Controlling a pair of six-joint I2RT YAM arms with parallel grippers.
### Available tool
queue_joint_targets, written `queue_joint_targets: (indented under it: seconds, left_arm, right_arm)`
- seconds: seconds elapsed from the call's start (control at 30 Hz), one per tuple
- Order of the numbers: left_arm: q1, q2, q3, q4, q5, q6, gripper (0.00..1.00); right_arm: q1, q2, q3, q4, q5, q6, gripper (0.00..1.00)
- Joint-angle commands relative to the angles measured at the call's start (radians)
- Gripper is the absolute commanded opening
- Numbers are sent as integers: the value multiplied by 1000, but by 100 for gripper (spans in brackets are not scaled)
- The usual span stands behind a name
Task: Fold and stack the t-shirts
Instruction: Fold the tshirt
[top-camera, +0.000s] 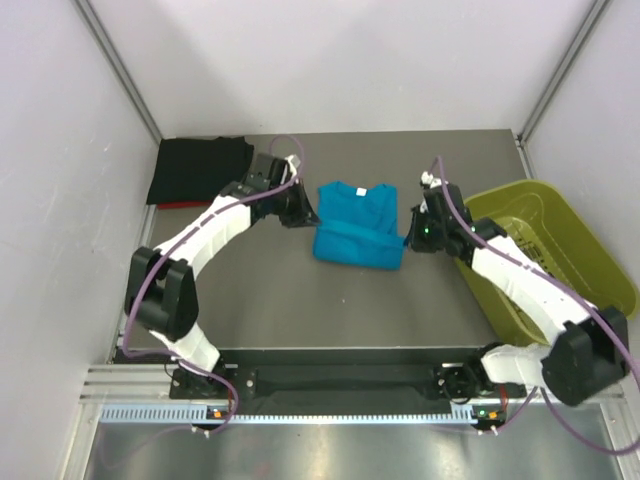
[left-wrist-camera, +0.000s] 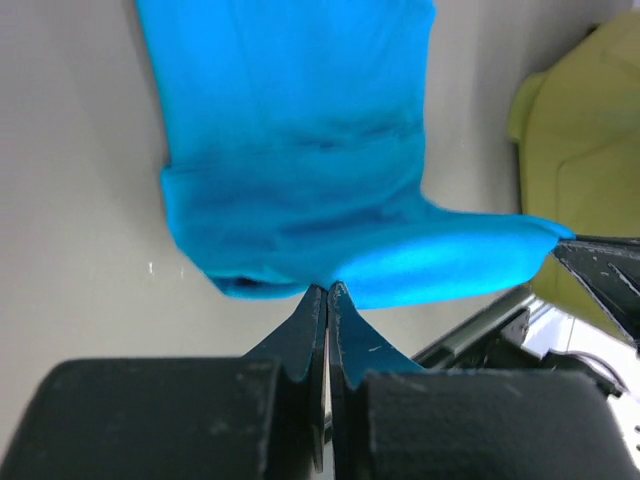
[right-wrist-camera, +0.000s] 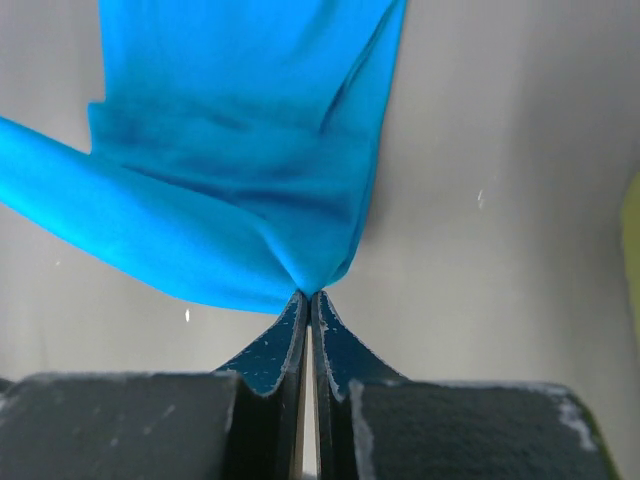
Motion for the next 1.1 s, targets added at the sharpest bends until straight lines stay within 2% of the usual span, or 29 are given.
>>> queue_joint_targets:
  seconds: [0.0, 0.3, 0.43, 0.53, 0.63, 1.07]
  left_arm:
    - [35, 62, 106, 13, 2, 24, 0]
    - [103, 260, 323, 120, 78, 19, 0]
    - [134, 367, 386, 233, 166, -14, 0]
    - [154, 448, 430, 263, 232, -36, 0]
    - [167, 505, 453, 361, 264, -83, 0]
    - [194, 679, 573, 562, 290, -125, 0]
  right_arm:
    - [-67, 85, 102, 3, -52, -89, 0]
    - [-145, 353, 374, 19, -107, -194, 0]
    - [-165, 450, 484, 30, -112, -206, 0]
    - [-176, 516, 530, 67, -124, -215, 0]
    - [-182, 582, 575, 84, -133, -224, 0]
    - [-239, 752, 676, 173, -156, -226, 0]
